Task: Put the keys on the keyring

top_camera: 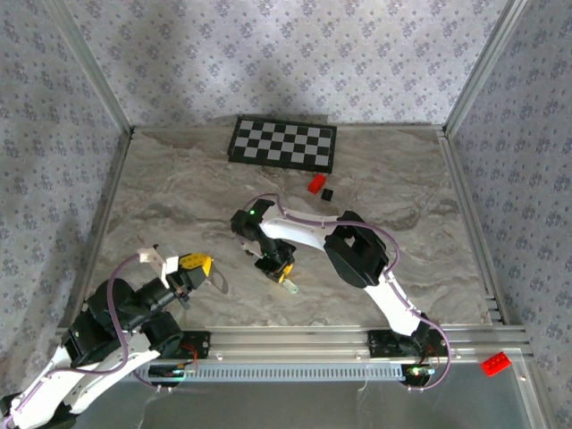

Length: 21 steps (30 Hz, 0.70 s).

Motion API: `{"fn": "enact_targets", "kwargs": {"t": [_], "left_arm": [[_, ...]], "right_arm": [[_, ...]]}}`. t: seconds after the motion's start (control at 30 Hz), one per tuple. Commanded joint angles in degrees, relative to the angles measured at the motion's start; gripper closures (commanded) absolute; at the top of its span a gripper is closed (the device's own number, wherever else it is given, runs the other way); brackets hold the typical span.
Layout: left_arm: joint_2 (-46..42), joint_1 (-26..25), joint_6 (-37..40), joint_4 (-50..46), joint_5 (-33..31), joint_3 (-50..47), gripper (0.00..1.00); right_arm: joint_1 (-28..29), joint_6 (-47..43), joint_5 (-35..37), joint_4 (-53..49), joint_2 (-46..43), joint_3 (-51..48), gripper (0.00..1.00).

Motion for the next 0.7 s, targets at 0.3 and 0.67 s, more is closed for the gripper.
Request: {"fn": "enact_targets", "kwargs": {"t": [0.3, 0.67], "left_arm": [[-1.4, -0.3, -0.4, 1.7, 0.4, 0.4, 1.00], [-1.5, -0.4, -0.5, 1.6, 0.1, 0.5, 1.00]], "right_arm": [[0.0, -0.5, -0.9, -0.6, 1.0, -1.0, 0.75], [-0.2, -0.5, -1.3, 0.4, 0.8, -1.9, 0.78]]}}
